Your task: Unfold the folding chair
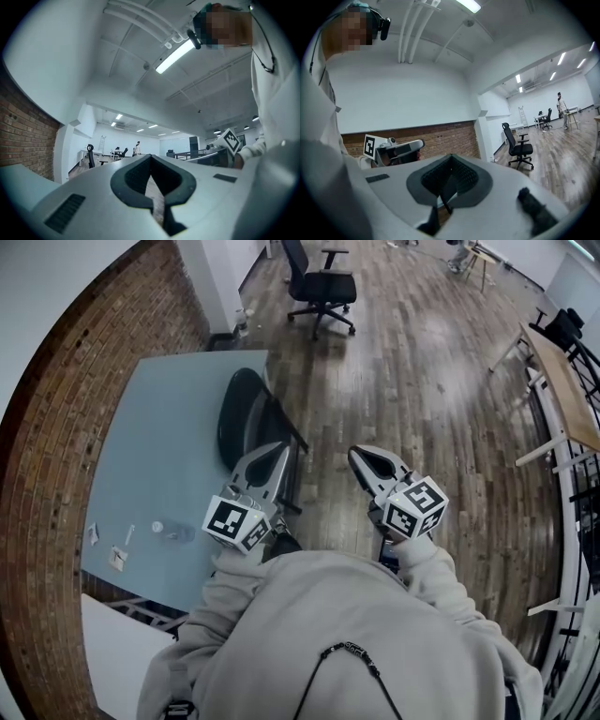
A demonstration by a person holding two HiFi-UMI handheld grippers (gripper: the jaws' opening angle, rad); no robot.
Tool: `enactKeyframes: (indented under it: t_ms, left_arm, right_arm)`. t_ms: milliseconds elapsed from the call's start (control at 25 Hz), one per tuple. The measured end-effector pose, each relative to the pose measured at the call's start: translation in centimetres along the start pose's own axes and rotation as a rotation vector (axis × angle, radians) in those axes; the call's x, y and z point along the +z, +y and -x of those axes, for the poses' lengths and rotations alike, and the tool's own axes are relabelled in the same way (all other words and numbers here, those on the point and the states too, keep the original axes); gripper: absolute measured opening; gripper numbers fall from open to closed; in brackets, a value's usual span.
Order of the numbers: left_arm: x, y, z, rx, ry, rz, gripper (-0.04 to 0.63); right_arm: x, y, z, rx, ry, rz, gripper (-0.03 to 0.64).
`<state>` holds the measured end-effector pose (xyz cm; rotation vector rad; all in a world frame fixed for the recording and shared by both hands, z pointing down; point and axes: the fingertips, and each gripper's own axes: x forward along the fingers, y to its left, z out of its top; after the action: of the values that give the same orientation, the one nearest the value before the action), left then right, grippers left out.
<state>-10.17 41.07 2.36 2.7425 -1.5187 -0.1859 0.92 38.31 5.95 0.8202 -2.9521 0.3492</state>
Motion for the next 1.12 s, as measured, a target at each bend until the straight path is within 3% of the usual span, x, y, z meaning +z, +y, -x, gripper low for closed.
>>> enactKeyframes:
  t_ms: [200,360,600,760,840,920,1120]
  left_arm:
    - [-1.5,6.2,-4.9,-0.064,0.034,-0.001,0.006]
    - [-1.3,11.7,-10.2,-0.135,0.023,-0.031,0.006]
    - [-1.2,16.3,-15.1,-0.296,0.019,-0.051,0.006]
    - [-0.8,19.5,-17.0,-0.204,0.008,-0.027,0.006]
    - [-0.4,20.6,-17.7,-0.214,-0.014,-0.003,0.008]
    - [0.1,20.9,-18.2,-0.229,-0.024,-0.013,0.008]
    - [0.4,23.7,-18.5,-0.144,-0.026,0.016,0.006]
  right_arm:
    - [0.0,-4.3,-6.4,-0.037,0.033,-0.012,0.008]
    - [1.1,-8.2,-12.6,-0.12,0.027,-0.032,0.008]
    - [5.1,-13.4,-15.9,-0.202,0.022,0.012,0.008]
    - [7.2,-16.6,-15.9,-0.255,-0.032,0.01,0.008]
    - [8.2,-18.0,-16.8,-0.261,-0.048,0.011,0.008]
    - [8.8,-18.8,-17.5,-0.252,-0.054,0.009,0.008]
    - [8.3,-19.9,-20.2,-0.185,-0.04,-0.022,0.008]
